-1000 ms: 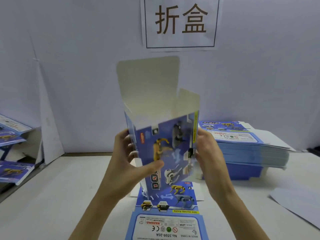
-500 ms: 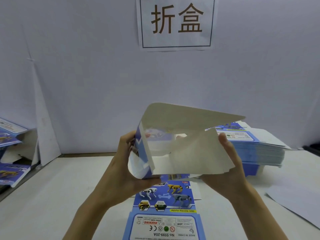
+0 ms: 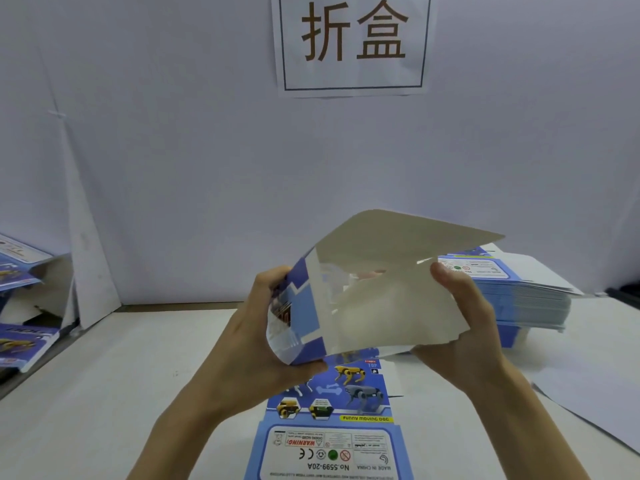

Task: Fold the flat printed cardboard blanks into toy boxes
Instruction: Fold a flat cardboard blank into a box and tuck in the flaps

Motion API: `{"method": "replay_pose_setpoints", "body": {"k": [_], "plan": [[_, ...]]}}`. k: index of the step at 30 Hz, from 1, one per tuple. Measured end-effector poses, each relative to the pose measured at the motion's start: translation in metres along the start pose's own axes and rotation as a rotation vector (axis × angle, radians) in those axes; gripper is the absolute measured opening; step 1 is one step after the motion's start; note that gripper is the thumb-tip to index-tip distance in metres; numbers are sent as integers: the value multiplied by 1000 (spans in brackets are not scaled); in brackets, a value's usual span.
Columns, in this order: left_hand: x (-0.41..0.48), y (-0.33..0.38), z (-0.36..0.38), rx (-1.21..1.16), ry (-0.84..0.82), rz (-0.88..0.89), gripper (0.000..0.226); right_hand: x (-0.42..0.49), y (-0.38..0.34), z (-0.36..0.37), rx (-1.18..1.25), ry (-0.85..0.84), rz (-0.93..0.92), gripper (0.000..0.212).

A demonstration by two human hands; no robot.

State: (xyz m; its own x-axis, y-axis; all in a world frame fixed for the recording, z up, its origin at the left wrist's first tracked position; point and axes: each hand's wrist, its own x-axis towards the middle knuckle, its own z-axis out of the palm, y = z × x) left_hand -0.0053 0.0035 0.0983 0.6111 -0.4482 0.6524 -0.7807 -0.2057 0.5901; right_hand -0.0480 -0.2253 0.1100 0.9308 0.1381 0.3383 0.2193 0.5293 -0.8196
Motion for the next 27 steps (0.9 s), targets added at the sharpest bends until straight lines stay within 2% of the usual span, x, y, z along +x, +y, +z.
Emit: {"method": "replay_pose_setpoints", "body": {"k": [2, 5, 10, 14, 17, 19, 20, 22, 24, 27], "plan": [[1, 1, 3, 36, -14, 36, 83, 0, 0, -1, -53, 20, -2, 55], [1, 1, 4, 125, -34, 99, 100, 3, 6, -3, -202, 105, 31, 24], [4, -9, -15, 207, 16, 77, 94, 10, 22, -4, -383, 142, 120, 17], [1, -17, -17, 167, -13, 38, 92, 13, 24, -5, -744, 278, 279, 34], [1, -16, -4, 129, 3, -57, 92, 15, 22, -1, -928, 492, 177, 36], [1, -10, -1, 103, -20, -162, 95, 15, 20, 1, -937, 622, 124, 35], [2, -7, -2, 16, -66, -231, 99, 15, 18, 2, -948, 664, 100, 36], [7, -1, -2, -218, -136, -301, 109, 14, 16, 3, -1000, 705, 47, 40], [13, -1, 1, -368, -92, -341, 116, 13, 15, 3, -1037, 705, 31, 45], [10, 1, 4, -364, -124, -320, 121, 14, 20, 5, -1055, 693, 61, 42]]}}
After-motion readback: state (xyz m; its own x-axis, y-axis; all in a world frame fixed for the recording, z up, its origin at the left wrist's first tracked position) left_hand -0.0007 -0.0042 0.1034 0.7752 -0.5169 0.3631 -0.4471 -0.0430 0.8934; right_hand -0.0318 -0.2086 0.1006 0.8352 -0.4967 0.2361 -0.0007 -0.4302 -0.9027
